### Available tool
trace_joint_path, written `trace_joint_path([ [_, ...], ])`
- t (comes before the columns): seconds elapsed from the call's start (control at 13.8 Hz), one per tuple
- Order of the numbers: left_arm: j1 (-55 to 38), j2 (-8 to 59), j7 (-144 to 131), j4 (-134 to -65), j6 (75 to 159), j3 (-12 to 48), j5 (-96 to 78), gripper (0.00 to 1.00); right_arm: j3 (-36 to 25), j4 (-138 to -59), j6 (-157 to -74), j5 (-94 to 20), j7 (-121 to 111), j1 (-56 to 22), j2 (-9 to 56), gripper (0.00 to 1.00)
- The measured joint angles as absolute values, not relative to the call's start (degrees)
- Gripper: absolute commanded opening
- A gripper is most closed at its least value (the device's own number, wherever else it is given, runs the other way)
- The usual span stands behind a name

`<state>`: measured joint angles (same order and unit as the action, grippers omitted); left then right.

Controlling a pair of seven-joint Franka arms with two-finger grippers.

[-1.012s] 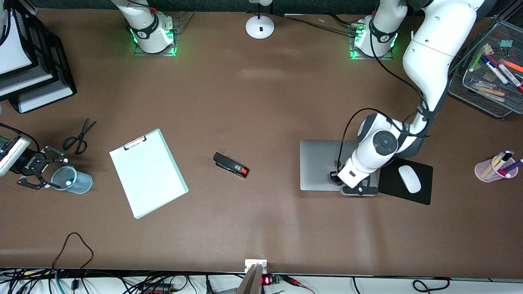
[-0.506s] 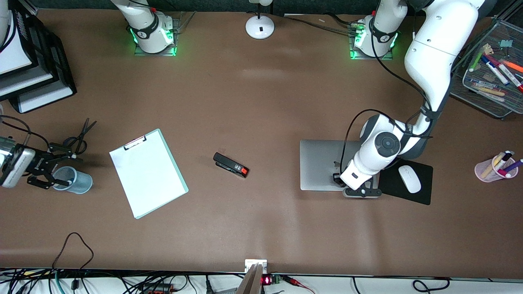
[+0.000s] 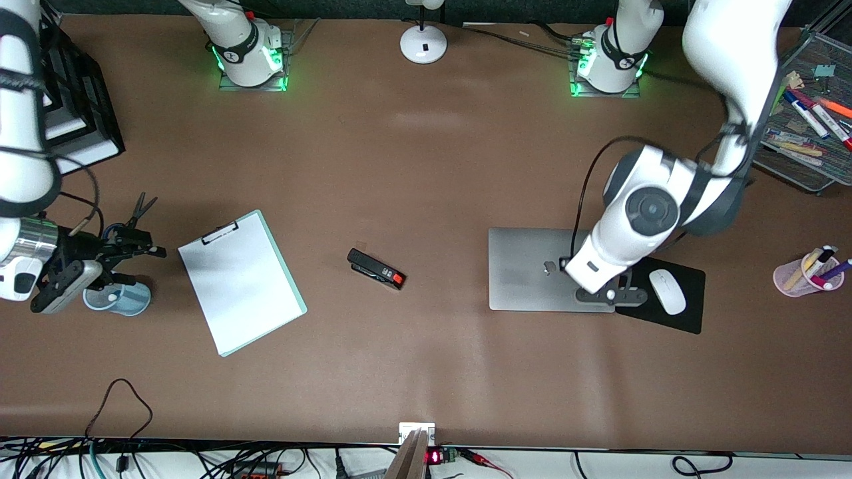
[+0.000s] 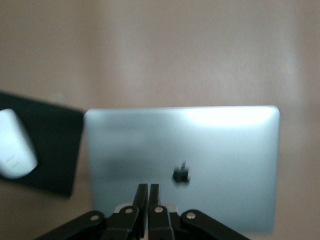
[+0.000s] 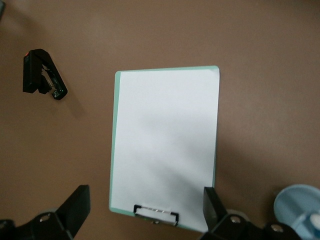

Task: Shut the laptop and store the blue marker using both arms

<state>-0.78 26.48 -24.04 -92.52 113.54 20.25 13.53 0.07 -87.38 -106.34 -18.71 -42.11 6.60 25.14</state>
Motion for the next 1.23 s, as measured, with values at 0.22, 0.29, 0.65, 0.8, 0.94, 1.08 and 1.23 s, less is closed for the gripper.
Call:
trace_joint_path([
  [0.22,-0.8,23.0,-21.1,-86.5,99.7,21.6,12.5,1.0,0.0,-87.4,-102.2,-15.6,-32.0,3.5,22.7,1.0],
  [0.29,-0.6,22.4,-19.6,-85.1,97.7,21.6,11.4,1.0,0.0,-87.4,-101.0,-13.8,-29.5,2.8,22.0,1.0],
  [0.65,2.2,18.7,-9.8,-83.2,92.3,21.6,8.5,1.0,0.0,-87.2,-93.0,-4.9,-9.7,-1.5,17.0,1.0],
  [0.8,2.9,16.1,-8.6,-83.1,89.8,21.6,8.2,1.0,0.1,-87.2,-90.0,-1.1,-3.5,-4.1,13.9,1.0],
  [0.94,3.7,13.7,-8.0,-83.0,88.5,21.6,7.6,1.0,0.1,-87.1,-88.7,0.7,-2.0,-6.0,11.2,1.0],
  [1.08,5.2,11.9,-5.9,-83.0,87.2,21.6,5.8,1.0,0.0,-86.7,-86.7,0.8,-1.3,-6.2,10.0,1.0],
  [1.23,7.1,10.9,-3.3,-83.1,86.5,21.2,3.2,1.0,-0.3,-86.1,-84.7,0.8,0.0,-6.2,9.6,1.0],
])
